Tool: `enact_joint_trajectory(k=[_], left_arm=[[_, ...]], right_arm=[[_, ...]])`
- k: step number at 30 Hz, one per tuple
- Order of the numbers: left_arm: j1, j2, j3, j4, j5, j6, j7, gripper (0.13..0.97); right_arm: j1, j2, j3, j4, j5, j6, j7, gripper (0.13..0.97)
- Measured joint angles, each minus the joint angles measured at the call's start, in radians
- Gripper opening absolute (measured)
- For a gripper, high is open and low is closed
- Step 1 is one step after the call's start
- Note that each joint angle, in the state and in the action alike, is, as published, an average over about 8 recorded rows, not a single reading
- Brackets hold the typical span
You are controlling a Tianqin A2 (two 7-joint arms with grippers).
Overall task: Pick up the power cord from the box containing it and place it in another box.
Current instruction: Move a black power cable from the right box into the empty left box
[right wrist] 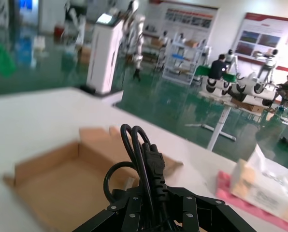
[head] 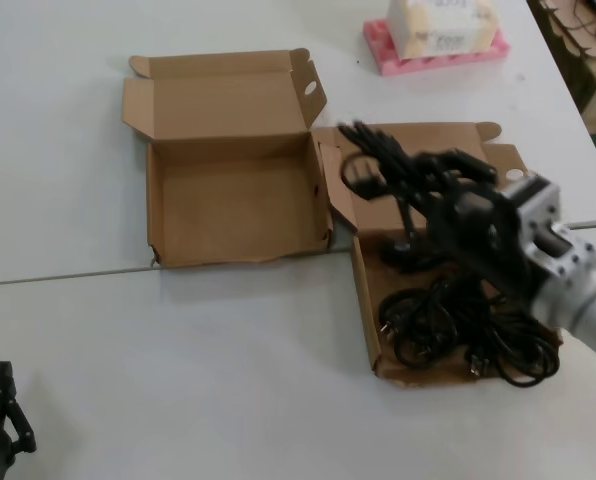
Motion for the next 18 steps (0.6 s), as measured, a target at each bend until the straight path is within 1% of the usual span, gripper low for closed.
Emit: enact_joint_trajectory(k=[3, 6, 12, 18], left_arm=[[0.0, 0.0, 0.0, 0.0, 0.0, 0.0, 0.0, 0.163], [0.0, 0.0, 0.0, 0.0, 0.0, 0.0, 0.0, 0.163], [0.0, 0.0, 0.0, 0.0, 0.0, 0.0, 0.0, 0.163], [0.0, 0.0, 0.0, 0.0, 0.0, 0.0, 0.0, 0.163]], right_arm=[[0.058, -0.08, -0.016, -0.065, 0.043, 0.011, 0.0, 0.181], [0.135, -0.181, -0.047, -0.172, 0.081, 0.035, 0.0, 0.18], [0.307, -0.369, -0.144, -0.442, 0.113, 0.086, 0.0, 0.179], [0.456, -0.504, -0.218, -0.716, 0.128, 0.114, 0.0, 0.179]])
